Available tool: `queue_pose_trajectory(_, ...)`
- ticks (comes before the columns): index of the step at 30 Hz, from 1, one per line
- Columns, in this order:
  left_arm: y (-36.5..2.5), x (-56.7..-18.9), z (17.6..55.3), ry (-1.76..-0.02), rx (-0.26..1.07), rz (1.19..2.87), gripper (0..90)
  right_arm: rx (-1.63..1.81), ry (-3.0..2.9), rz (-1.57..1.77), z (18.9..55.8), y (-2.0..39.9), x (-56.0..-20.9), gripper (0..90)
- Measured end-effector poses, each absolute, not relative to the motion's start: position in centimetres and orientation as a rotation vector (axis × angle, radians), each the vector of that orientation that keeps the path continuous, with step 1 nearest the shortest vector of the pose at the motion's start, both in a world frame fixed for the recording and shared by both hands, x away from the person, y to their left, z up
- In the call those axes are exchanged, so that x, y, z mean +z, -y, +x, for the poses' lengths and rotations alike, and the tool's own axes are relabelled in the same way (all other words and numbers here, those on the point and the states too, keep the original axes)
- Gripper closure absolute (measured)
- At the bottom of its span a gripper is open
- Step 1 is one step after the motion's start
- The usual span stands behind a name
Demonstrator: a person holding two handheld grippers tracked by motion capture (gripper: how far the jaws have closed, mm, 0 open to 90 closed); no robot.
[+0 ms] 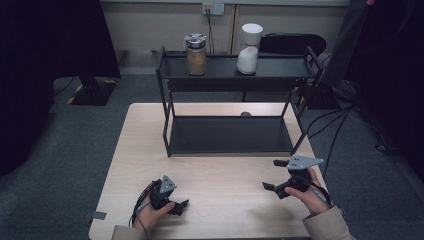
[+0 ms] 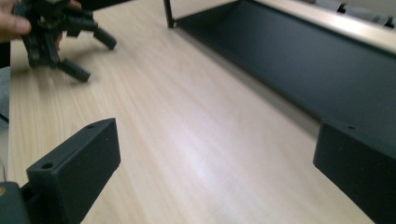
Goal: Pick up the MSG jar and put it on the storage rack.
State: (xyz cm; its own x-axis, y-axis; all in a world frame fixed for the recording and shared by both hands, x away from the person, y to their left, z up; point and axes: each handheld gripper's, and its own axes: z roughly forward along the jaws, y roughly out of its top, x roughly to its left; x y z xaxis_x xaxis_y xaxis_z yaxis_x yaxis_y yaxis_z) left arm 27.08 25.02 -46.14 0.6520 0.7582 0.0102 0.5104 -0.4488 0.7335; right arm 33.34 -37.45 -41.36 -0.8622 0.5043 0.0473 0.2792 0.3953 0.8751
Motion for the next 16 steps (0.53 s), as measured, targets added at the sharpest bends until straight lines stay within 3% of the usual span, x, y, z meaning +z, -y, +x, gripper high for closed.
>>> queue_pose_trajectory(6,-25.0,-46.1,27.1,-0.980,0.441,2.148,0.0,1.344,-2.498,0.694,32.2,36.9,-44.1,0.0)
queue_pose_trajectory(16,-25.0,-46.1,27.1,-0.983,0.442,2.148,0.0,1.284,-2.553,0.630,32.3,36.0,-44.8,0.2)
